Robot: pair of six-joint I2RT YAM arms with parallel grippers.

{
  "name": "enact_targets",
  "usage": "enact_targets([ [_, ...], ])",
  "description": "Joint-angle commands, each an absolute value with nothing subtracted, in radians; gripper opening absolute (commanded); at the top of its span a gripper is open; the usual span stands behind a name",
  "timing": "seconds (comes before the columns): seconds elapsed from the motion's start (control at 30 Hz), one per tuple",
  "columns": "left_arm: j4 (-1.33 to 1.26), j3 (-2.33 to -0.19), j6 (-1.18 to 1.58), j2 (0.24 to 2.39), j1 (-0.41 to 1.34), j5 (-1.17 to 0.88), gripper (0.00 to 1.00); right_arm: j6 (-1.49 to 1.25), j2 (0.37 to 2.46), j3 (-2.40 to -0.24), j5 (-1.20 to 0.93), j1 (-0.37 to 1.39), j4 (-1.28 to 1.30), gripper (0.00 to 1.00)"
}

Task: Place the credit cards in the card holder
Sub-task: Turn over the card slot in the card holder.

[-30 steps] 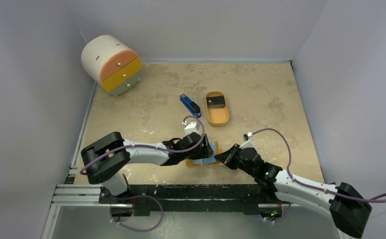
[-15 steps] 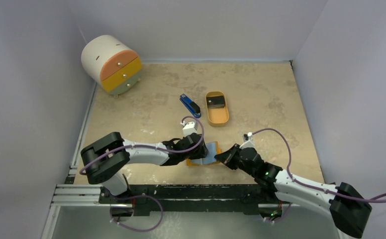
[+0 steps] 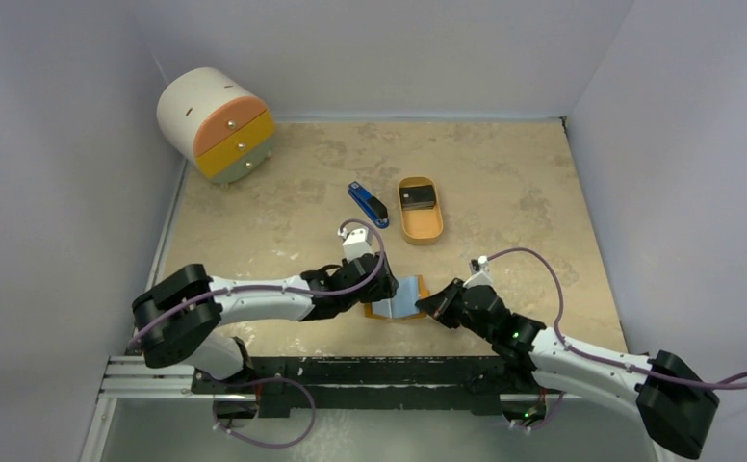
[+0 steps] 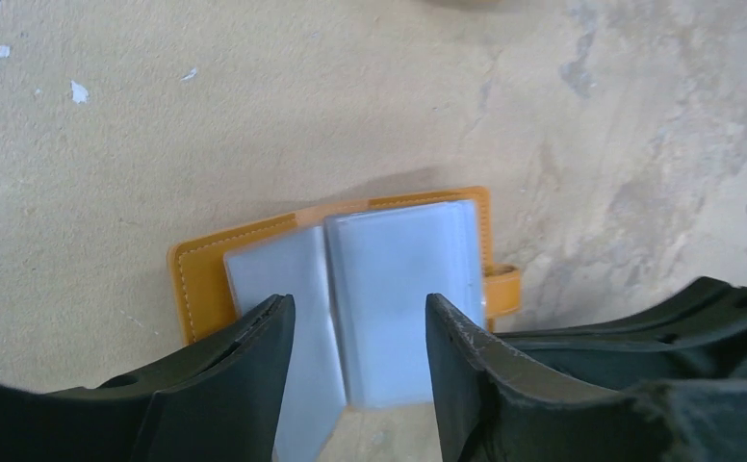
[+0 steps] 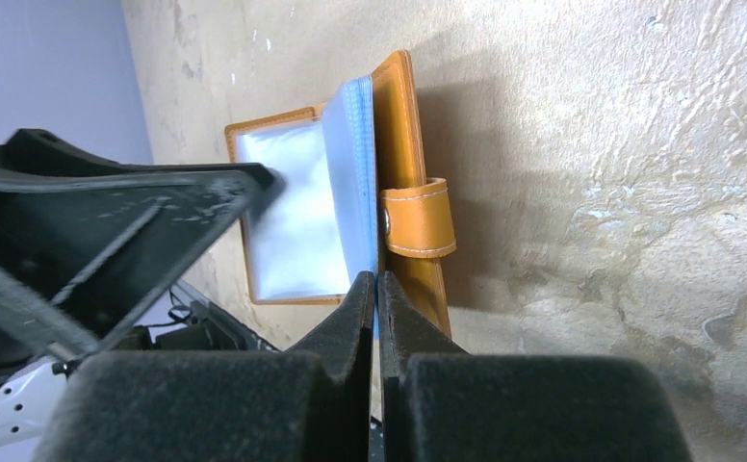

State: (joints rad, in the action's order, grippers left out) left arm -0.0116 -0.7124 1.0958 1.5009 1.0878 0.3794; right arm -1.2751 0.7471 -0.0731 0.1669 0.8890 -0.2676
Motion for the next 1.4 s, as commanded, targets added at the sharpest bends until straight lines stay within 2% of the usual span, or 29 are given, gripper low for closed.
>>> enact_targets([
  [0.0,-0.029,-0.716,1.075,1.43,1.091,0.409,0.54,-1.254,0.761,-0.11,0.206,0.888,-0.285,0.0],
  [0.23,-0.043,-0.77,1.035,1.517,1.105,0.333,0.59,-1.245,0.782,-0.118,0.207,0.887,-0.301,0.0],
  [0.87,-0.066,-0.811,1.013,1.633,1.121,0.303,0.64,-1.222,0.793,-0.129,0.198,0.887,-0.322,0.0],
  [1.13,-0.05,-0.822,1.011,1.666,1.127,0.306,0.63,-1.217,0.796,-0.127,0.199,0.888,-0.327,0.0],
  [1.37,-0.029,-0.82,1.01,1.682,1.127,0.328,0.57,-1.216,0.785,-0.129,0.202,0.887,-0.319,0.0],
])
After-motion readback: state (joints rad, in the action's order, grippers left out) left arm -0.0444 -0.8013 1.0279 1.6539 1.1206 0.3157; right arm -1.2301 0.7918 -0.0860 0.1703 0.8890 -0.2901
